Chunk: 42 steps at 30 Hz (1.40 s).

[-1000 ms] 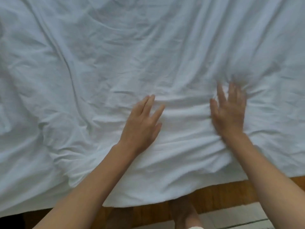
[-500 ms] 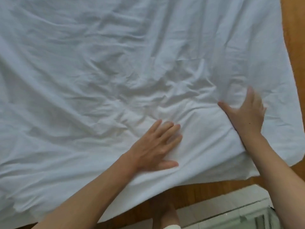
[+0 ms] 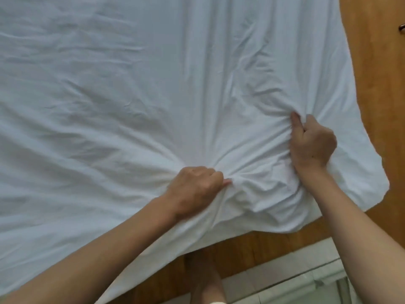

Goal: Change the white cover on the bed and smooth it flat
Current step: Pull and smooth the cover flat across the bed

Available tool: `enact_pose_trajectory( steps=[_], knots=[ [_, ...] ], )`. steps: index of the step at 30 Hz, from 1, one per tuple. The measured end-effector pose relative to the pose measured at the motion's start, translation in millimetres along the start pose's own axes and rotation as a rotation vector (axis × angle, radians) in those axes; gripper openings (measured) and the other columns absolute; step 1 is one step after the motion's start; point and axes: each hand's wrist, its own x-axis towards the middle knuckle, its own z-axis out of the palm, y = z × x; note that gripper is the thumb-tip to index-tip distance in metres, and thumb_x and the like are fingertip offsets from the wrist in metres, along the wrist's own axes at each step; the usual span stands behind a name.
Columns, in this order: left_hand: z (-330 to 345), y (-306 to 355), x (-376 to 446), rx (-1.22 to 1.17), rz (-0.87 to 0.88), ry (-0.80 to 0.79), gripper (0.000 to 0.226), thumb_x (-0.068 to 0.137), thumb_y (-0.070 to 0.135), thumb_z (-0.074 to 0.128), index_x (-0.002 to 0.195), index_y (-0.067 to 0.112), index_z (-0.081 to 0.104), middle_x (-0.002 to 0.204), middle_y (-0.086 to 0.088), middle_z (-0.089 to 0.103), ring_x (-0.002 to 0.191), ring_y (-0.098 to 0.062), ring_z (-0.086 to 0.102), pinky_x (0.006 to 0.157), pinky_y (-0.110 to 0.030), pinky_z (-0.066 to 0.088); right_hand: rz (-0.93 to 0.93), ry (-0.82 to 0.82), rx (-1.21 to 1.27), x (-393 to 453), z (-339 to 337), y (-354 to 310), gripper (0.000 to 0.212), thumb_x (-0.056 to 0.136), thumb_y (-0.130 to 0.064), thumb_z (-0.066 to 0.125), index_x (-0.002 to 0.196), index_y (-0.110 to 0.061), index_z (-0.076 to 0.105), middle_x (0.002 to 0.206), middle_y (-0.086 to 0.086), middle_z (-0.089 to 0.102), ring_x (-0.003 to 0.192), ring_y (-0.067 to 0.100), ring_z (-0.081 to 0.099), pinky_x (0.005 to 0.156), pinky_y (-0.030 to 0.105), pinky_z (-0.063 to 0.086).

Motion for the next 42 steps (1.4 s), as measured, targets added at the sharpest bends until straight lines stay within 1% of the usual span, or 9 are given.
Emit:
enact_pose_trajectory(
  steps=[7, 12, 15, 20, 23, 26, 33, 38, 42],
  knots=[
    [-112.6, 58.8, 36.7, 0.169, 0.137, -0.544, 0.041, 0.102, 0.032, 0.032, 0.063, 0.02, 0.03, 0.057, 0.0, 0.04, 0.047, -0.02, 0.036, 0.046, -0.027, 0.018, -0.084, 0.221, 0.116, -2.7, -46.2, -32.1, 0.05, 0.098, -0.039, 0.055, 0.059, -0.014, 0.034, 0.045, -0.005, 0.026, 0.038, 0.011, 0.025, 0.042, 0.024, 0.017],
    [-9.7, 12.7, 23.1, 0.393, -0.061, -1.065, 0.027, 0.1, 0.016, 0.04, 0.122, 0.011, 0.055, 0.122, -0.009, 0.062, 0.111, -0.028, 0.058, 0.082, -0.035, 0.043, -0.045, -0.302, -0.205, -8.0, 29.4, -33.7, 0.032, 0.096, -0.039, 0.051, 0.094, -0.007, 0.059, 0.087, 0.023, 0.064, 0.08, 0.041, 0.064, 0.062, 0.039, 0.043],
    [-1.6, 5.1, 24.8, 0.131, -0.152, -0.893, 0.034, 0.094, 0.042, 0.05, 0.116, 0.017, 0.052, 0.112, -0.005, 0.062, 0.099, -0.026, 0.06, 0.074, -0.032, 0.038, -0.095, -0.181, -0.135, 1.3, 34.7, -40.0, 0.032, 0.089, -0.034, 0.053, 0.106, -0.008, 0.058, 0.103, 0.02, 0.059, 0.093, 0.039, 0.057, 0.073, 0.044, 0.043],
    [-0.6, -39.9, 20.4, 0.187, -0.159, -0.028, 0.038, 0.087, 0.031, 0.055, 0.114, 0.007, 0.062, 0.12, -0.018, 0.06, 0.108, -0.035, 0.053, 0.089, -0.043, 0.048, 0.181, 0.085, 0.035, 0.5, 15.2, -3.7, 0.047, 0.092, -0.042, 0.047, 0.122, -0.007, 0.059, 0.121, 0.025, 0.055, 0.114, 0.041, 0.051, 0.099, 0.048, 0.036],
    [13.6, -58.8, 19.2, 0.261, -0.175, -0.093, 0.055, 0.087, 0.036, 0.053, 0.134, 0.006, 0.053, 0.144, -0.027, 0.041, 0.132, -0.04, 0.039, 0.112, -0.048, 0.028, 0.544, -0.026, -0.068, 5.7, 1.1, 52.9, 0.079, 0.084, -0.061, 0.046, 0.147, -0.016, 0.033, 0.148, 0.016, 0.037, 0.139, 0.033, 0.029, 0.117, 0.049, 0.012],
    [31.6, -51.4, 29.1, 0.224, -0.179, -0.096, 0.064, 0.088, 0.042, 0.048, 0.14, 0.005, 0.047, 0.148, -0.031, 0.033, 0.138, -0.042, 0.032, 0.114, -0.053, 0.021, 0.802, -0.179, -0.032, 0.6, -9.5, 81.5, 0.105, 0.072, -0.079, 0.05, 0.147, -0.008, 0.029, 0.148, 0.019, 0.037, 0.136, 0.038, 0.034, 0.114, 0.05, 0.022],
    [63.5, -8.9, 49.5, 0.166, 0.008, -0.124, 0.059, 0.097, 0.043, 0.036, 0.147, 0.012, 0.038, 0.154, -0.028, 0.022, 0.145, -0.039, 0.019, 0.118, -0.051, 0.016, 0.284, -0.105, -0.117, 0.2, -28.5, 88.4, 0.049, 0.094, -0.047, 0.051, 0.085, 0.002, 0.051, 0.078, 0.029, 0.06, 0.07, 0.041, 0.057, 0.06, 0.041, 0.042],
    [83.2, 15.8, 53.4, 0.157, 0.166, -0.206, 0.056, 0.095, 0.042, 0.041, 0.145, 0.017, 0.043, 0.154, -0.024, 0.027, 0.144, -0.037, 0.023, 0.119, -0.051, 0.013, 0.356, -0.194, -0.387, 44.6, -81.3, 177.3, 0.057, 0.088, -0.062, 0.036, 0.099, -0.008, 0.045, 0.089, 0.025, 0.054, 0.083, 0.043, 0.056, 0.076, 0.052, 0.048],
    [92.3, 26.0, 41.9, 0.209, 0.077, -0.274, 0.053, 0.099, 0.039, 0.036, 0.147, 0.016, 0.04, 0.156, -0.023, 0.024, 0.146, -0.036, 0.019, 0.119, -0.051, 0.012, 0.463, -0.399, -0.38, 27.9, -26.1, 162.8, 0.05, 0.1, -0.032, 0.041, 0.141, -0.005, 0.032, 0.134, 0.033, 0.042, 0.124, 0.048, 0.04, 0.103, 0.056, 0.03]
  ],
)
